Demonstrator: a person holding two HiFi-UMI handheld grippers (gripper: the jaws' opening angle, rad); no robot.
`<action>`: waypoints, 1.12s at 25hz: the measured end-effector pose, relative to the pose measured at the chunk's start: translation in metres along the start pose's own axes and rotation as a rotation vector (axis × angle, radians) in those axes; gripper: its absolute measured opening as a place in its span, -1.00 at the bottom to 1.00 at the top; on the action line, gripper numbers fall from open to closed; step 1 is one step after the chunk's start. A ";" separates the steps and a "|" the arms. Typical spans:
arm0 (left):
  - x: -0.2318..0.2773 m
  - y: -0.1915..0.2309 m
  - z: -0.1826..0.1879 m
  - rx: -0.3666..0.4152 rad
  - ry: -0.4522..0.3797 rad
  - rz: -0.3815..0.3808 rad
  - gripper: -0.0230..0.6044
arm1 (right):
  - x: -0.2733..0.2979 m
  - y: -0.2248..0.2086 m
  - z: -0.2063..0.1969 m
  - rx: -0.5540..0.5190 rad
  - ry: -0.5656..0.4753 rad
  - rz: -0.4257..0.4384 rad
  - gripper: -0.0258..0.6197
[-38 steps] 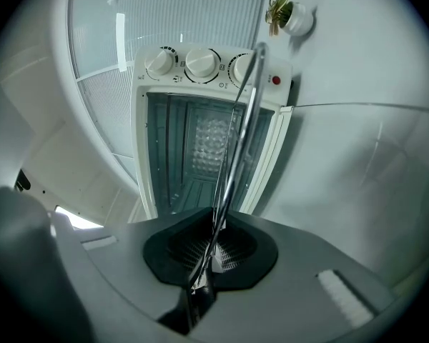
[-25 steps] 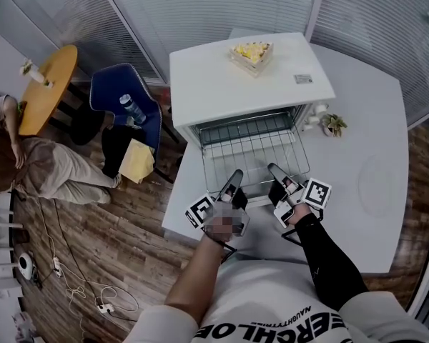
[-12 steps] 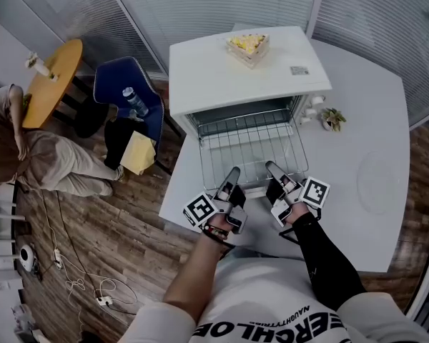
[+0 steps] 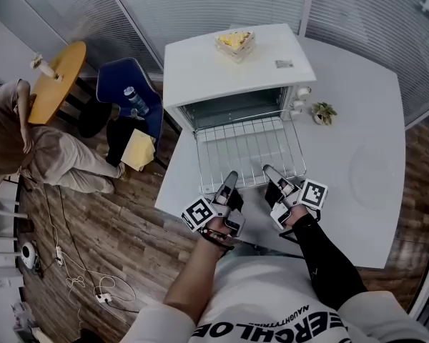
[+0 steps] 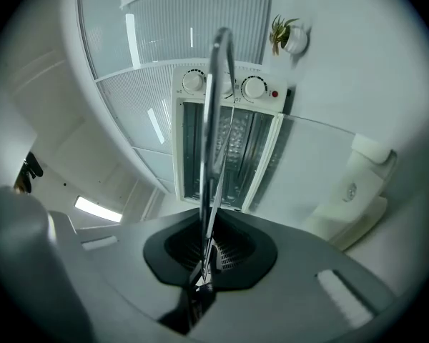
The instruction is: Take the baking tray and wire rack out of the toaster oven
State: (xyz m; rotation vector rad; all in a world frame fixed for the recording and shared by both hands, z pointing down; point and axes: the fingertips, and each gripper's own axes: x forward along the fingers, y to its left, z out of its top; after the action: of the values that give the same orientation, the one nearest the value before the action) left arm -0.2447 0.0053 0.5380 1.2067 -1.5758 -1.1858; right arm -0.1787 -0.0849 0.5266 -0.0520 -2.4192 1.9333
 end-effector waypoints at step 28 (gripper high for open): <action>0.036 -0.063 -0.202 0.069 0.272 -0.088 -0.72 | -0.218 0.000 0.049 -0.049 -0.216 -0.011 -0.90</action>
State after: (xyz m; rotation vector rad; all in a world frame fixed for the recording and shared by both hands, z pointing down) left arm -0.0466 -0.0769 0.5260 1.4296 -1.3811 -0.9810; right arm 0.0365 -0.1441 0.5128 0.1775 -2.5923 1.9685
